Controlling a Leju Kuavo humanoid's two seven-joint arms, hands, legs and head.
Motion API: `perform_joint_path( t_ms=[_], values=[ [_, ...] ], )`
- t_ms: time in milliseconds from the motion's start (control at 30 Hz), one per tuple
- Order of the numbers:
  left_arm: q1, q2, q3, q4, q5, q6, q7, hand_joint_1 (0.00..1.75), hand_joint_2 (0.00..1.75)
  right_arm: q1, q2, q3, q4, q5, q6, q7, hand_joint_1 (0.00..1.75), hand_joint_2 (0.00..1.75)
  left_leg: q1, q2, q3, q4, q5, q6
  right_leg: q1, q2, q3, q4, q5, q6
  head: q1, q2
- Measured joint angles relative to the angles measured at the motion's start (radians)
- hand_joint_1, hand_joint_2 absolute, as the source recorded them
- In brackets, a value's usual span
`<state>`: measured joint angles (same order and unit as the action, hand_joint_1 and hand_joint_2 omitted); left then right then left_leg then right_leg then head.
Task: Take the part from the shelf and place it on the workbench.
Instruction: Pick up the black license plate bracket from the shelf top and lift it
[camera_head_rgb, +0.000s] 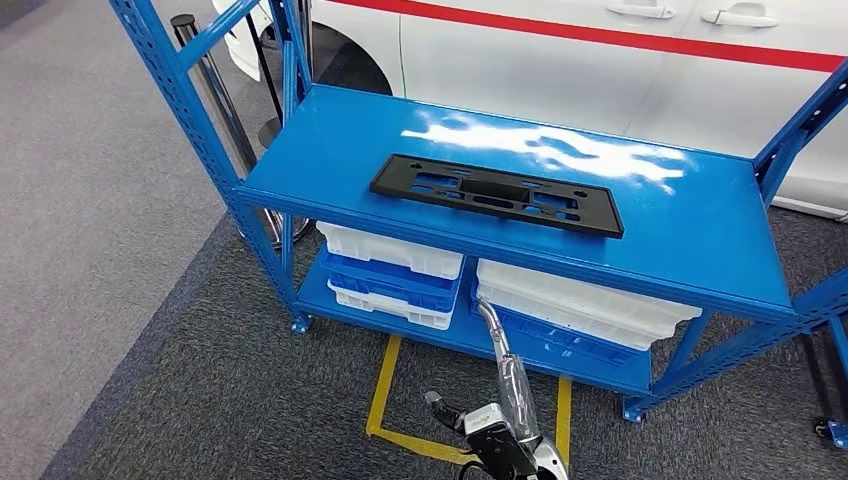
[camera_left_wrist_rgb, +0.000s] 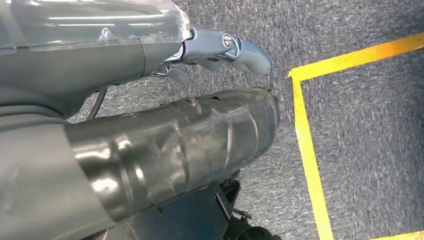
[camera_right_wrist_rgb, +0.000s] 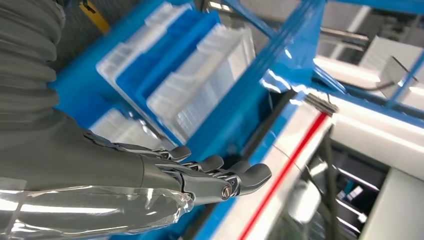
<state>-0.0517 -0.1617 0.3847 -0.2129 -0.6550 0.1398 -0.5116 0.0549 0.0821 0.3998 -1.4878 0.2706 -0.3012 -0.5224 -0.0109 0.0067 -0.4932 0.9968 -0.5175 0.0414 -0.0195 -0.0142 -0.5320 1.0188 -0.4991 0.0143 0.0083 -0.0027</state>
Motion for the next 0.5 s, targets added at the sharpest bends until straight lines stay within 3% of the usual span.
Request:
perform_joint_path(
  t_ms=[33,100,167,200,233,267,333,367,400,500],
  values=[
    [0.000,0.000,0.002,0.000,0.001,0.001,-0.001,0.00,0.00,-0.001,0.000,0.000,0.000,-0.011,0.011,0.012,0.00,0.00,0.003,0.000,0.004,-0.009,0.006,0.006,0.001,0.001,-0.004,0.008,-0.006,0.003,0.000,0.000],
    [0.001,0.000,0.006,0.000,0.002,0.002,-0.002,0.00,0.00,-0.001,-0.001,0.000,0.001,-0.025,0.023,0.032,0.00,0.00,0.009,0.000,0.012,-0.022,0.015,0.015,0.003,0.005,-0.042,0.085,-0.047,0.005,0.001,0.000],
    [0.002,0.000,0.011,0.000,0.003,0.005,-0.002,0.00,0.00,0.001,-0.002,0.000,0.002,-0.025,0.019,0.043,0.00,0.00,0.007,-0.001,0.012,-0.021,0.014,0.017,0.003,0.008,-0.120,0.223,-0.099,0.006,0.001,0.000],
    [0.003,0.000,0.014,0.000,0.004,0.006,-0.002,0.00,0.00,0.002,-0.003,0.000,0.003,-0.021,0.012,0.045,0.00,0.00,0.006,-0.002,0.013,-0.020,0.012,0.017,0.003,0.009,-0.152,0.272,-0.104,0.006,0.001,0.000],
    [0.005,0.000,0.016,0.000,0.004,0.008,-0.002,0.00,0.00,0.003,-0.003,0.000,0.003,-0.014,0.003,0.044,0.00,0.00,0.006,-0.004,0.015,-0.018,0.008,0.016,0.003,0.009,-0.168,0.285,-0.089,0.006,0.001,0.000],
    [0.006,0.000,0.017,0.000,0.004,0.009,-0.002,0.00,0.00,0.004,-0.004,0.000,0.002,0.000,-0.013,0.041,0.00,0.00,0.006,-0.007,0.020,-0.016,0.003,0.014,0.003,0.009,-0.164,0.257,-0.053,0.004,0.001,0.000],
    [0.007,-0.002,0.019,0.000,0.003,0.010,-0.002,0.00,0.00,0.003,-0.004,0.000,-0.004,0.042,-0.059,0.033,0.00,0.00,0.006,-0.012,0.029,-0.009,-0.012,0.007,0.003,0.011,-0.119,0.135,0.028,-0.001,0.002,0.000],
    [0.007,-0.002,0.020,0.001,0.003,0.010,-0.001,0.00,0.00,0.003,-0.004,0.000,-0.009,0.063,-0.082,0.030,0.00,0.00,0.005,-0.015,0.030,-0.003,-0.020,0.002,0.004,0.013,-0.098,0.082,0.048,-0.004,0.001,0.000],
    [0.006,-0.003,0.021,0.001,0.002,0.010,-0.001,0.00,0.00,0.002,-0.004,0.000,-0.014,0.079,-0.100,0.027,0.00,0.00,0.004,-0.016,0.028,0.002,-0.025,-0.004,0.006,0.015,-0.086,0.050,0.053,-0.007,0.001,0.000],
    [0.005,-0.003,0.023,0.002,-0.001,0.010,-0.001,0.00,0.00,0.003,-0.002,0.000,-0.028,0.108,-0.132,0.016,0.00,0.00,0.005,-0.016,0.019,0.007,-0.032,-0.018,0.008,0.018,-0.083,0.036,0.038,-0.018,0.002,0.000]
  ],
)
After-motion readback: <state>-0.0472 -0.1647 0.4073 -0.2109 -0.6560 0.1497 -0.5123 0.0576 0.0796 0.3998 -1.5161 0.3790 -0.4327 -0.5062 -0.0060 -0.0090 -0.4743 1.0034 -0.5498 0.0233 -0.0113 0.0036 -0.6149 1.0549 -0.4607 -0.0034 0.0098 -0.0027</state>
